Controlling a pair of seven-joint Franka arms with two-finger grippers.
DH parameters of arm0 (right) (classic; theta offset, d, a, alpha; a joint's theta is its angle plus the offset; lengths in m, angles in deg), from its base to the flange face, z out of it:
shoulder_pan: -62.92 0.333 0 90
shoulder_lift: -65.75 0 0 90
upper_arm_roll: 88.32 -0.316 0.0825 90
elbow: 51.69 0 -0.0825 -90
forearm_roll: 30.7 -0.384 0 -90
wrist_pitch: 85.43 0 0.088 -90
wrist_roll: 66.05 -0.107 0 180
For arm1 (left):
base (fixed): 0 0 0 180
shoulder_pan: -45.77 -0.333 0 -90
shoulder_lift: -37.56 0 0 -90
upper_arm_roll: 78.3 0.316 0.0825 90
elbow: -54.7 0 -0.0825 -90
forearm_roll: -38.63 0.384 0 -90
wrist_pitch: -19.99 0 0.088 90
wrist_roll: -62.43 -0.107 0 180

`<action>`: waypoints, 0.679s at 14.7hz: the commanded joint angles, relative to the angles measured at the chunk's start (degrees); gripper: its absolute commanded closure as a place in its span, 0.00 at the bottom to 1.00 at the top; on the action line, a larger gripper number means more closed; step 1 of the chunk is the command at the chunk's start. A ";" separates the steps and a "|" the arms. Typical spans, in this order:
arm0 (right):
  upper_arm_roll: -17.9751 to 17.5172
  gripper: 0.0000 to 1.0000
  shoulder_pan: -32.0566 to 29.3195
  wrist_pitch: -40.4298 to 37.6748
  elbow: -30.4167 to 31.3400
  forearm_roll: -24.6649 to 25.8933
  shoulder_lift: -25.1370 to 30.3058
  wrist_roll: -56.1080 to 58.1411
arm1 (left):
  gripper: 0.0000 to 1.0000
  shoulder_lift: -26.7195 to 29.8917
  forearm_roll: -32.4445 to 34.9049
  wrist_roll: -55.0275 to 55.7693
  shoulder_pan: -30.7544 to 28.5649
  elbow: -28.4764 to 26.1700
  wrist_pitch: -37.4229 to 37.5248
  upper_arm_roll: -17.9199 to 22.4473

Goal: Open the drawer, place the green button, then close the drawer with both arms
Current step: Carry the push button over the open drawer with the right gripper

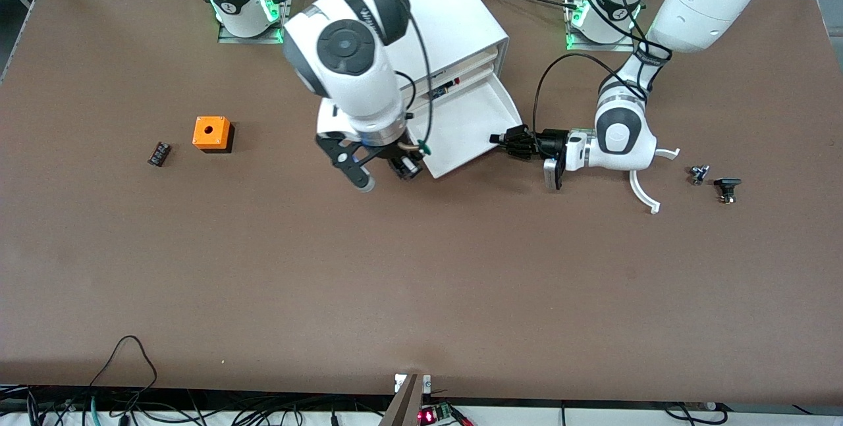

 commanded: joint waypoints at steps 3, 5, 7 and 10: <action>0.70 1.00 6.05 5.07 -2.28 1.64 -4.87 -10.75 | 1.00 -2.01 2.39 1.20 0.13 1.87 -1.00 0.80; 0.62 1.00 7.81 6.40 -1.93 1.64 -6.28 -11.56 | 0.22 -2.01 2.39 1.28 -0.05 1.78 -1.00 0.80; 0.70 1.00 8.96 7.19 -1.84 1.64 -7.60 -13.14 | 0.00 -1.31 2.47 1.20 -0.83 1.61 -1.00 0.89; 0.62 1.00 9.66 7.37 -0.53 1.56 -8.40 -14.46 | 0.00 -0.61 3.26 1.81 -1.80 1.69 -0.73 0.89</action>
